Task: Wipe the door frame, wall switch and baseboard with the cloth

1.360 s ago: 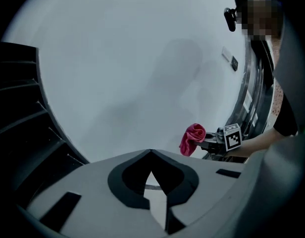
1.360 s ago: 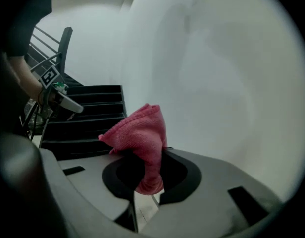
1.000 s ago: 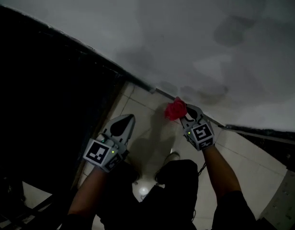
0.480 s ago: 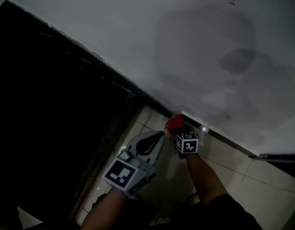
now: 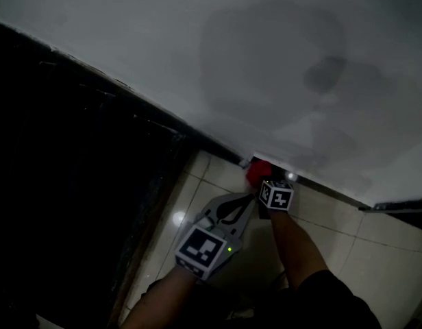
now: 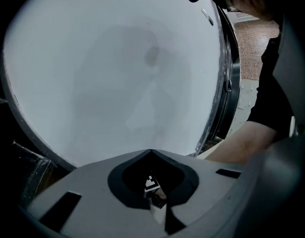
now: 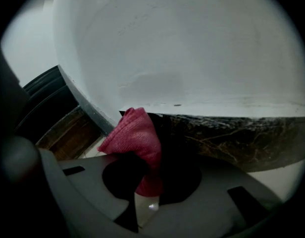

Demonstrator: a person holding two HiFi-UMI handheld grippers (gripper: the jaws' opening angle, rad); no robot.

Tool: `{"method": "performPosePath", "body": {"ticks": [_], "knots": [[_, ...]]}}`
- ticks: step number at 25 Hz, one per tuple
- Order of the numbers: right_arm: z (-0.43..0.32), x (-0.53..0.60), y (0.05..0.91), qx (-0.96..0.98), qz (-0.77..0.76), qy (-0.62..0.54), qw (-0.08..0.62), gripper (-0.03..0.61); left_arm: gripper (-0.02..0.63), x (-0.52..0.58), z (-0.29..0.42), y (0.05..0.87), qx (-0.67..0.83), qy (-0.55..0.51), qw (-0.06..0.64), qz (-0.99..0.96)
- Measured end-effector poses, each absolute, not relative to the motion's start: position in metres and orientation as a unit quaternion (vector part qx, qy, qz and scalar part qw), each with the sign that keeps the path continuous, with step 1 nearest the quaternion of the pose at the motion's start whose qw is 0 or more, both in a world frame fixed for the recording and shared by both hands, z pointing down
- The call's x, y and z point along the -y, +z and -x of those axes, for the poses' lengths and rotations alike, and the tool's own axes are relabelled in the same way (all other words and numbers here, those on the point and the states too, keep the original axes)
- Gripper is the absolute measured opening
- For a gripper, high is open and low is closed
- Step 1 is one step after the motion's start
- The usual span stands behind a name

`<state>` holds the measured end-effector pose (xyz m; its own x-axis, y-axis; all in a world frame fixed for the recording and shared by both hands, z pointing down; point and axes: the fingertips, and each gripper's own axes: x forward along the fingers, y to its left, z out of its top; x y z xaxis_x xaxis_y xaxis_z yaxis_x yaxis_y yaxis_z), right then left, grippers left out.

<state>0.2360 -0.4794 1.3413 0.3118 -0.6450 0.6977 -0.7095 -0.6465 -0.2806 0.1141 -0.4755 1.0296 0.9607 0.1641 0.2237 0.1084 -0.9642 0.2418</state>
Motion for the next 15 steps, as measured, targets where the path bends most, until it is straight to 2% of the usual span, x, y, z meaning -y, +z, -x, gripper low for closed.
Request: {"method": "performPosePath", "body": {"ticks": [7, 11, 15], "knots": [[-0.254, 0.438, 1.335, 0.391, -0.821, 0.415, 0.034, 0.06, -0.008, 0.446, -0.124, 1.039, -0.103, 0.14, 0.1, -0.98], [-0.265, 0.41, 1.332, 0.394, -0.817, 0.419, 0.029, 0.06, -0.008, 0.428, -0.132, 1.041, -0.121, 0.137, 0.12, -0.976], [-0.276, 0.389, 1.33, 0.392, -0.82, 0.417, 0.012, 0.061, -0.008, 0.409, -0.144, 1.044, -0.143, 0.157, 0.101, -0.972]]}}
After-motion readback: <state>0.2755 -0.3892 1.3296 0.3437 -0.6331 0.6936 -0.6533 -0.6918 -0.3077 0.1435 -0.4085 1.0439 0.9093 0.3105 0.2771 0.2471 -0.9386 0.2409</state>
